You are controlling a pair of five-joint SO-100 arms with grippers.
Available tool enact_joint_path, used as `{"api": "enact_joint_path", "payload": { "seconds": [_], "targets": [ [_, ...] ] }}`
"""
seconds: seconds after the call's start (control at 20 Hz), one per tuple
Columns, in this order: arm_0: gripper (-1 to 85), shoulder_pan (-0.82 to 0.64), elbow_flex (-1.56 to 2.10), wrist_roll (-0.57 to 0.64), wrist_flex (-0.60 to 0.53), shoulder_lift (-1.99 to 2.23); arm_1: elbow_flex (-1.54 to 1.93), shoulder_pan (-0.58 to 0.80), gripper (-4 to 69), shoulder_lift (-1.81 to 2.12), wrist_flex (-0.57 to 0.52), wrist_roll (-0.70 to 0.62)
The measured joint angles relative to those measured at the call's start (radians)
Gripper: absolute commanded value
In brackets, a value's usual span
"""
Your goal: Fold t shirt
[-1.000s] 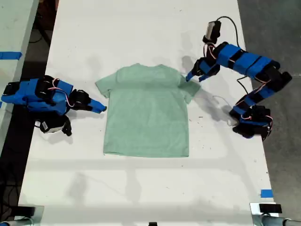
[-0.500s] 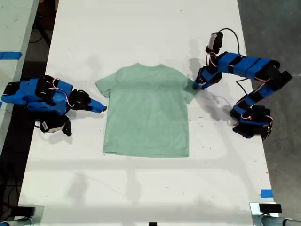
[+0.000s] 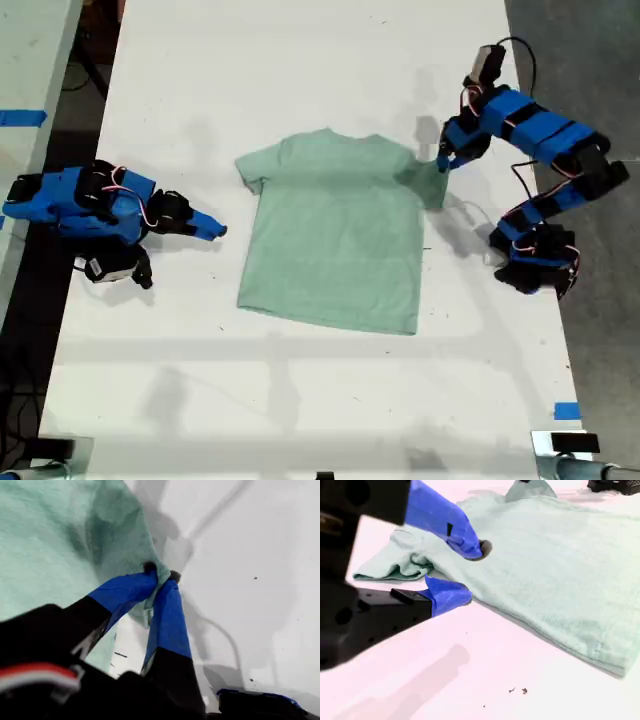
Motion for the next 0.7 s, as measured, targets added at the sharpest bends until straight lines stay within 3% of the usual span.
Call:
{"api": "enact_joint_path", "payload": {
  "seconds": [0.2, 0.5, 0.55, 0.6, 0.7],
  "targets": [
    [11.1, 0.000, 0.000, 0.000, 0.000, 0.000, -0.272, -0.252, 0.6, -0.091, 0.032, 0.023],
    [11.1, 0.000, 0.000, 0.000, 0.000, 0.000, -0.577, -0.563, 1.9, -0.525, -0.051, 0.066],
    [11.1, 0.000, 0.000, 0.000, 0.000, 0.000, -0.644, -0.598, 14.2, -0.615, -0.052, 0.069],
    [11.1, 0.000, 0.000, 0.000, 0.000, 0.000, -0.706, -0.626, 21.5, -0.684, -0.049, 0.075],
    [11.1, 0.000, 0.000, 0.000, 0.000, 0.000, -0.824, -0.660, 24.5, -0.773, 0.012, 0.084]
  ]
}}
